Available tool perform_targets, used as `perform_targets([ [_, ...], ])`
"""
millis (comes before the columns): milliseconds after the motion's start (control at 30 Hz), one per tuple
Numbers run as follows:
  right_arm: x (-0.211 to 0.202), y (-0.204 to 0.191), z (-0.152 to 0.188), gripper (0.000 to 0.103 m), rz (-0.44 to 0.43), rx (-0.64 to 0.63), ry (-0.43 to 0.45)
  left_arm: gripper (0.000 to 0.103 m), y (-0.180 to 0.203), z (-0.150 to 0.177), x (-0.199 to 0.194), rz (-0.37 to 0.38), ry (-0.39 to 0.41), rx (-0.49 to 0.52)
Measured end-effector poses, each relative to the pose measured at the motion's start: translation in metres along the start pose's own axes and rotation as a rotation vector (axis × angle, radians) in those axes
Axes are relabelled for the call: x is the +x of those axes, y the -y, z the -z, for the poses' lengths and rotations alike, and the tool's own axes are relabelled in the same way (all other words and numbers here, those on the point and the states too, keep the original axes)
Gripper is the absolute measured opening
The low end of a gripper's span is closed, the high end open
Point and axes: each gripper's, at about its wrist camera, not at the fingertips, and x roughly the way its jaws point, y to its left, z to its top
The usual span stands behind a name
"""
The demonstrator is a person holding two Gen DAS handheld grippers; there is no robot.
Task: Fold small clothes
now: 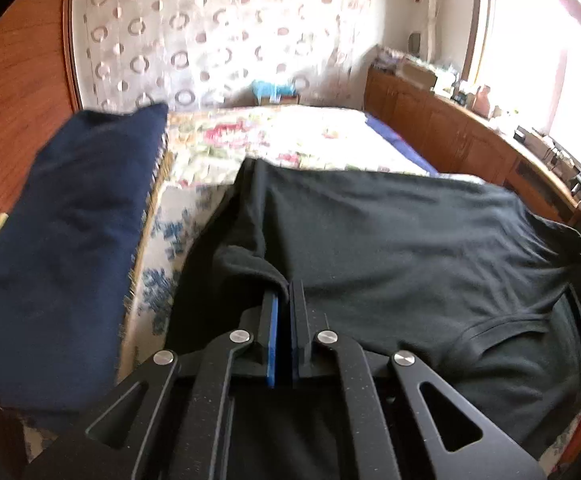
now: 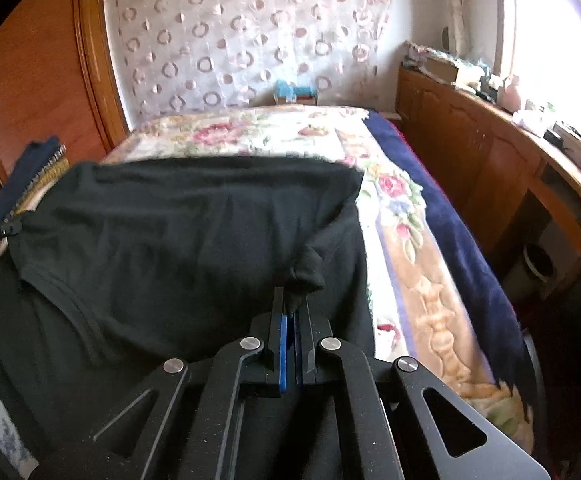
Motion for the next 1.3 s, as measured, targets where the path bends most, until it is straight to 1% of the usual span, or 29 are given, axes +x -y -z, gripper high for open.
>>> perform_targets([
  [100,-0.011,0.003,-0.003,0.002,-0.026,0.006,0.034,0.005,0.0,-0.003,-0.015,0.008,0.035,-0.002],
  [300,-0.015,0.001,0.004,0.002,-0.046,0.003,0.048,0.005,0.002,-0.005,-0.023,0.02,0.066,-0.002],
  [467,-0.03,-0.002,0.006,0.002,-0.061,-0.01,0.087,0.005,0.0,-0.004,-0.046,0.02,0.124,-0.013],
  [567,-0.041,0.006,0.007,0.002,-0.07,-0.007,0.112,0.005,-0.006,-0.004,-0.062,0.019,0.156,-0.023],
  [667,-0.054,0.007,0.013,0.002,-0.079,-0.007,0.139,0.005,-0.009,0.003,-0.078,0.013,0.175,-0.027],
  [767,-0.063,0.007,0.026,0.002,-0.085,-0.02,0.148,0.005,-0.013,0.02,-0.09,0.01,0.17,-0.032],
  [900,-0.067,0.009,0.05,0.002,-0.106,-0.026,0.122,0.005,-0.013,0.04,-0.1,0.005,0.151,-0.032],
  [1033,-0.075,0.011,0.067,0.002,-0.113,-0.025,0.108,0.005,-0.012,0.054,-0.109,0.008,0.143,-0.04],
  [1133,-0.074,0.011,0.079,0.002,-0.124,-0.022,0.085,0.005,-0.011,0.062,-0.103,0.001,0.117,-0.028],
  [1233,-0.062,0.011,0.09,0.002,-0.135,-0.021,0.037,0.005,-0.016,0.071,-0.091,-0.013,0.077,-0.031],
  [1300,-0.053,0.013,0.093,0.002,-0.124,-0.016,0.016,0.005,-0.019,0.076,-0.085,-0.022,0.041,-0.033],
])
